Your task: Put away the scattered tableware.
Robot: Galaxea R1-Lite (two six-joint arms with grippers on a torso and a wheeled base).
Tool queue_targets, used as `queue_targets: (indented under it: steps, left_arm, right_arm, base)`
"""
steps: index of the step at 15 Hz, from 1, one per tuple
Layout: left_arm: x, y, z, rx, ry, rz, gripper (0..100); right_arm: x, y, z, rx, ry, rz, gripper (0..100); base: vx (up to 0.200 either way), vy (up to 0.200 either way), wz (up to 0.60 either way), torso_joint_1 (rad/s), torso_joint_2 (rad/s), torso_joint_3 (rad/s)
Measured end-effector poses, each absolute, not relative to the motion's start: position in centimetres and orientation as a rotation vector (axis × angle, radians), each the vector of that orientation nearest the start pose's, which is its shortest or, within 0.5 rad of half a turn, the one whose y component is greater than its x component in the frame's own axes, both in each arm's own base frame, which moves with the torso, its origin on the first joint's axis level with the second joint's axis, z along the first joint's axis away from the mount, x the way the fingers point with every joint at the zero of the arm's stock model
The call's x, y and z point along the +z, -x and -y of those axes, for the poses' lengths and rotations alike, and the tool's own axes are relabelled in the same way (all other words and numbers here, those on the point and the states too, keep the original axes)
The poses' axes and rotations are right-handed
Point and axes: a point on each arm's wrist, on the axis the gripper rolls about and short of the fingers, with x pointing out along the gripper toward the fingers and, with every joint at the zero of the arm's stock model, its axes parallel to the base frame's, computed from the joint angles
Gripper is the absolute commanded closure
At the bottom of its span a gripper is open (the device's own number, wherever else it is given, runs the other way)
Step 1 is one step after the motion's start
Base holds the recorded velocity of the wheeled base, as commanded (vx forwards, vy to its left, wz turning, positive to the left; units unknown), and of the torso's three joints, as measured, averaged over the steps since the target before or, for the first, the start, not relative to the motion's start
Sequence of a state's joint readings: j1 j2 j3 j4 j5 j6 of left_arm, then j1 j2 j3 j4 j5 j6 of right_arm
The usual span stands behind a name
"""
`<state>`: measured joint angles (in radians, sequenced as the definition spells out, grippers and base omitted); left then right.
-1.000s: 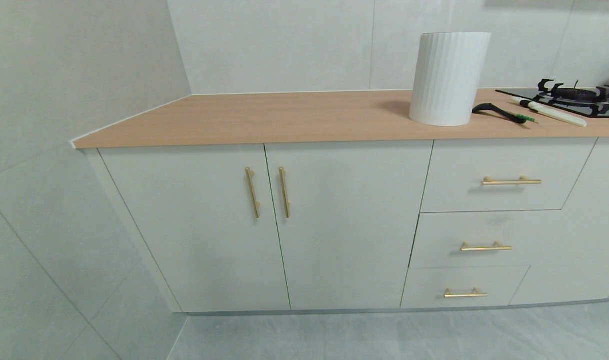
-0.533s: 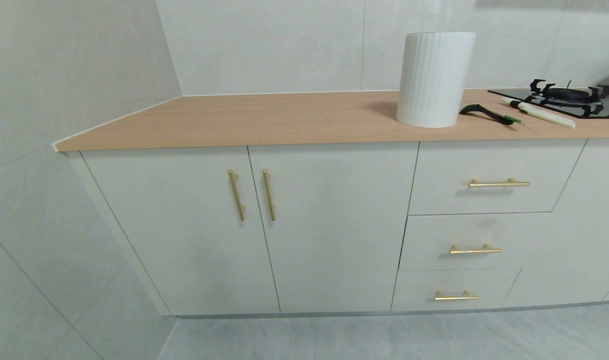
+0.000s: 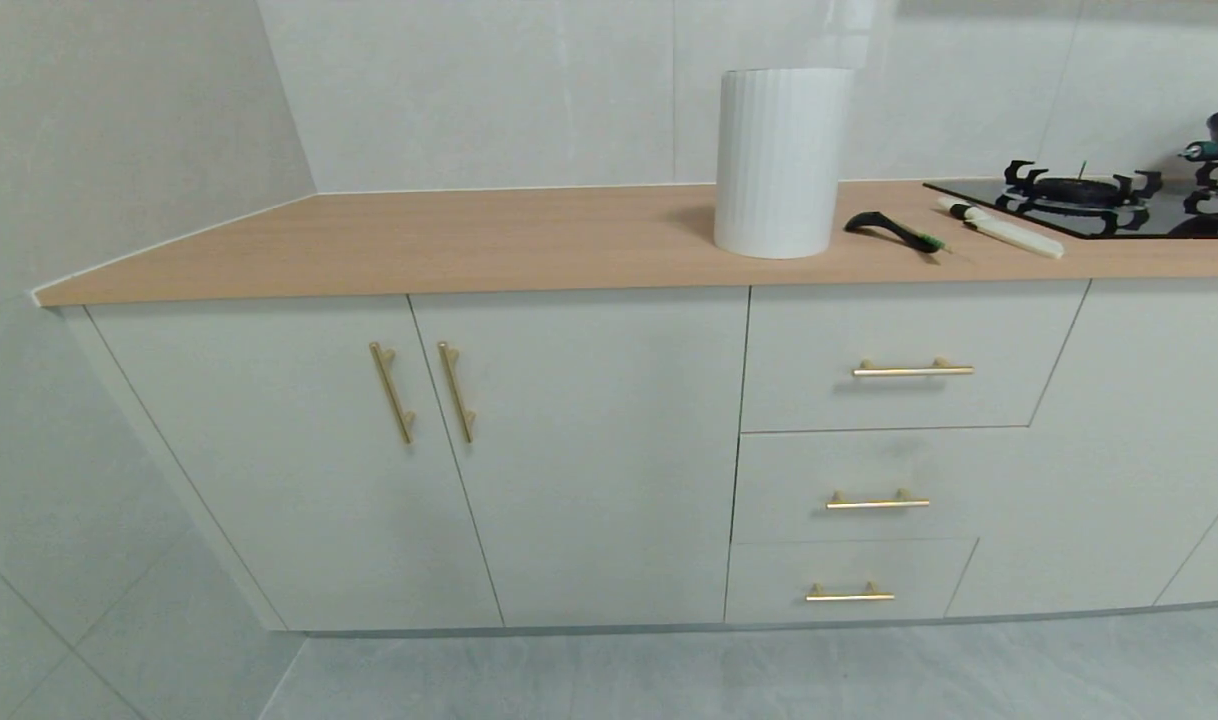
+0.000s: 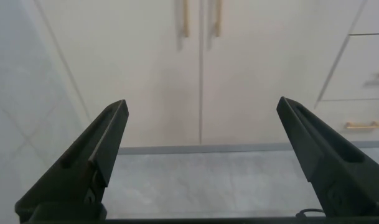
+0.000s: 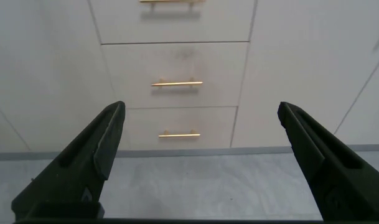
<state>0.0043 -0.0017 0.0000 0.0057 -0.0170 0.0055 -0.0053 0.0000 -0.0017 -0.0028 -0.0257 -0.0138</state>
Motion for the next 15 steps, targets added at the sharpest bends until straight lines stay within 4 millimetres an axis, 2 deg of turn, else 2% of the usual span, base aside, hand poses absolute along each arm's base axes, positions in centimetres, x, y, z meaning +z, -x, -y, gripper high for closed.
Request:
queue_targets:
  steps: [7, 13, 15]
  left_arm:
    - [7.49, 2.29, 0.05, -0.012, -0.006, -0.004, 0]
    - [7.49, 2.29, 0.05, -0.012, -0.006, -0.004, 0]
    - [7.49, 2.29, 0.05, -0.013, -0.006, -0.004, 0]
  right_arm:
    - [7.62, 2.29, 0.05, -0.031, 0.014, 0.004, 0]
    - [7.62, 2.29, 0.05, -0.03, 0.013, 0.004, 0]
    - [7.63, 2.29, 0.05, -0.031, 0.013, 0.003, 0]
  base:
    - [0.0, 0.0, 0.0, 0.0, 0.0, 0.0]
    - [0.2, 0.0, 0.0, 0.005, 0.0, 0.002]
    - [0.0, 0.0, 0.0, 0.0, 0.0, 0.0]
